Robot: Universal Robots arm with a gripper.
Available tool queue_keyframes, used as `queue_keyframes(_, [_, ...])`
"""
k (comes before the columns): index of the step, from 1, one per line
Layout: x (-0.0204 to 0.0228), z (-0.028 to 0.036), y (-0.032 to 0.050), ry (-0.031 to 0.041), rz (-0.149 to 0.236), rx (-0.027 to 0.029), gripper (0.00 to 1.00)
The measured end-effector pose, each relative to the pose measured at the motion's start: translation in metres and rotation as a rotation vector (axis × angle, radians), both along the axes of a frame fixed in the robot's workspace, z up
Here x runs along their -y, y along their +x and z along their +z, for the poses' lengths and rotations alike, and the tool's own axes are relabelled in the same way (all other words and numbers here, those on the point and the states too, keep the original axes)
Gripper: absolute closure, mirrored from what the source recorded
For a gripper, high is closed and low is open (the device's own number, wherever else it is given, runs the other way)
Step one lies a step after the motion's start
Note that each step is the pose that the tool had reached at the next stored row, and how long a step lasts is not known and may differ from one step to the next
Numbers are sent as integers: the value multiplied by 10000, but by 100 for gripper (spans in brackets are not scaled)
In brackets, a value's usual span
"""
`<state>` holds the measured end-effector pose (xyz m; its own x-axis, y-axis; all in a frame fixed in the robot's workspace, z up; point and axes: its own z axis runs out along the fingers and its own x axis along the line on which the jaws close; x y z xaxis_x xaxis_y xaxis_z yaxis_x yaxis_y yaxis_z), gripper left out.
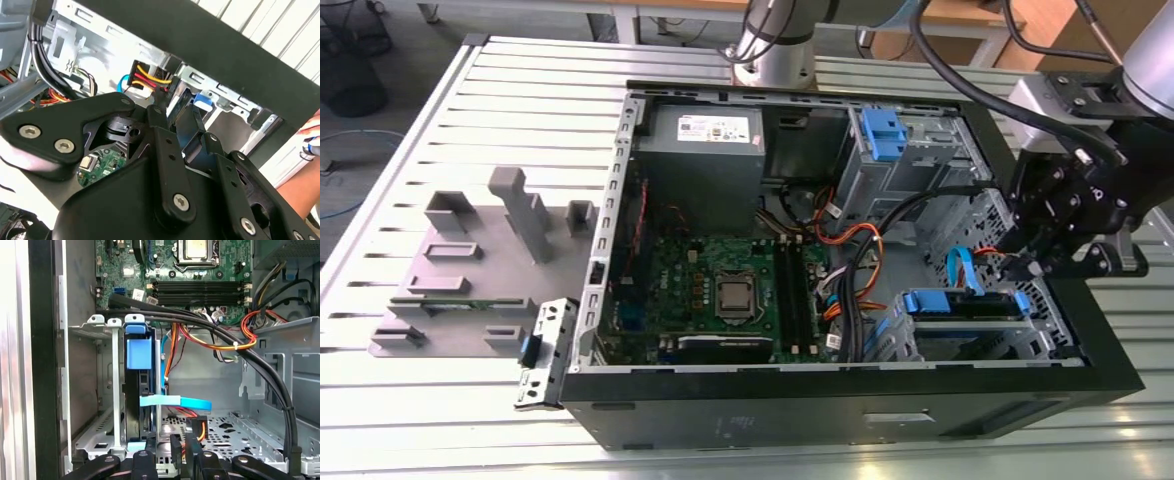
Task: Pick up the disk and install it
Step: 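Insert the second disk wire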
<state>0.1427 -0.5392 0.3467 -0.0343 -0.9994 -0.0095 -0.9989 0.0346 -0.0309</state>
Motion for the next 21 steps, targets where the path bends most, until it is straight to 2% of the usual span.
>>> queue_keyframes(7, [0, -26, 43, -21, 1, 0, 64])
queue_keyframes(16, [1, -38, 43, -40, 0, 0, 64])
queue_keyframes(18, [1, -39, 43, -40, 0, 0, 65])
queue_keyframes(20, [1, -39, 43, -39, 0, 0, 77])
queue_keyframes(21, [1, -39, 43, -40, 0, 0, 77])
